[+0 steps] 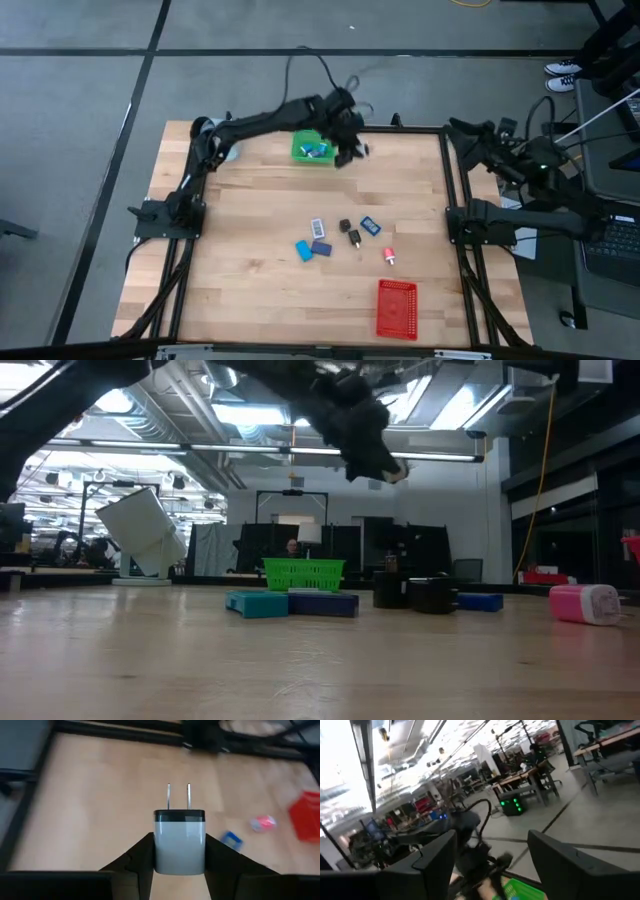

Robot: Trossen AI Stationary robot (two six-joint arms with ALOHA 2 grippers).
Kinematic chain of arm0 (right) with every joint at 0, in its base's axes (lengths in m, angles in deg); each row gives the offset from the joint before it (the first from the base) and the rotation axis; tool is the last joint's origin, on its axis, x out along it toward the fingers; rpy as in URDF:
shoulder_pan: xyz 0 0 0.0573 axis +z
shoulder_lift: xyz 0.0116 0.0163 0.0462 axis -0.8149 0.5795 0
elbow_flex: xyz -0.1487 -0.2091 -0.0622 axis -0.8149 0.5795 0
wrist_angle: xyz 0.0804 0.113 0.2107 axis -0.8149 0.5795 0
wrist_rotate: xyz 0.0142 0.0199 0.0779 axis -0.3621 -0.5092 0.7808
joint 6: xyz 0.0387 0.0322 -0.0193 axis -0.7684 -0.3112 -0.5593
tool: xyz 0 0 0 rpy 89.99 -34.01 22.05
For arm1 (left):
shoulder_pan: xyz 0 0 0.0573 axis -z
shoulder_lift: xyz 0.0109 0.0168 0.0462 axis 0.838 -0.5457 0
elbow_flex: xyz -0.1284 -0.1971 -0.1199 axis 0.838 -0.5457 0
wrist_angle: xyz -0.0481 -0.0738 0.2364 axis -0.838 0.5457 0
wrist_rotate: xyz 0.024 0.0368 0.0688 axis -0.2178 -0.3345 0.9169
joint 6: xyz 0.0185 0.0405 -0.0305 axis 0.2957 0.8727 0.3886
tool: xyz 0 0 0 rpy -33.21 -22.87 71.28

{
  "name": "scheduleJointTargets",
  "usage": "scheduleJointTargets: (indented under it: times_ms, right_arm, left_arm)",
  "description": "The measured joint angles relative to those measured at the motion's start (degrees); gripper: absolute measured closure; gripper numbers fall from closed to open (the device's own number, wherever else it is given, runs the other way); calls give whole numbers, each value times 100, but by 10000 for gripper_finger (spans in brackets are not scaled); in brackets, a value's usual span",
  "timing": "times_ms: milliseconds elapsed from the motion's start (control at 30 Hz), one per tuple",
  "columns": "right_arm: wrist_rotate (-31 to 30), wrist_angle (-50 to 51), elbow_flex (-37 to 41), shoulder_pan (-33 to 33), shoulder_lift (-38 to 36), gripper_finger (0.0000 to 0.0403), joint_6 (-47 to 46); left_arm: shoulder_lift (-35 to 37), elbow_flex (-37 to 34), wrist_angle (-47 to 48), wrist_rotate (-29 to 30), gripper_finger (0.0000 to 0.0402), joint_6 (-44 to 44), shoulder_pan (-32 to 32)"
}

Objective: Pick & Place Office items
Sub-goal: Put the white charger adapter into the green bin

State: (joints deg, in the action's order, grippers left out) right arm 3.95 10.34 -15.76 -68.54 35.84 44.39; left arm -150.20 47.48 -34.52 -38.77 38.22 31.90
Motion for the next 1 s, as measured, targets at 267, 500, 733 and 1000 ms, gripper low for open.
scheduleJointTargets:
  times_ms: [267, 500, 733, 1000]
  right_arm:
    - [-257, 176, 1, 0, 221, 152, -213]
    - [-275, 174, 1, 2, 486, 152, -490]
    - [-536, 171, 1, 2, 575, 152, -681]
    - [-560, 171, 1, 2, 594, 152, -812]
  left_arm:
    - [-2, -119, -257, -308, 272, -216, -1059]
    - [-8, -784, -1564, -965, 272, -1069, -1744]
    - [178, -1604, -3104, -1255, 272, -1873, -1844]
    - [976, -3491, -4597, -572, 272, -2349, -1820]
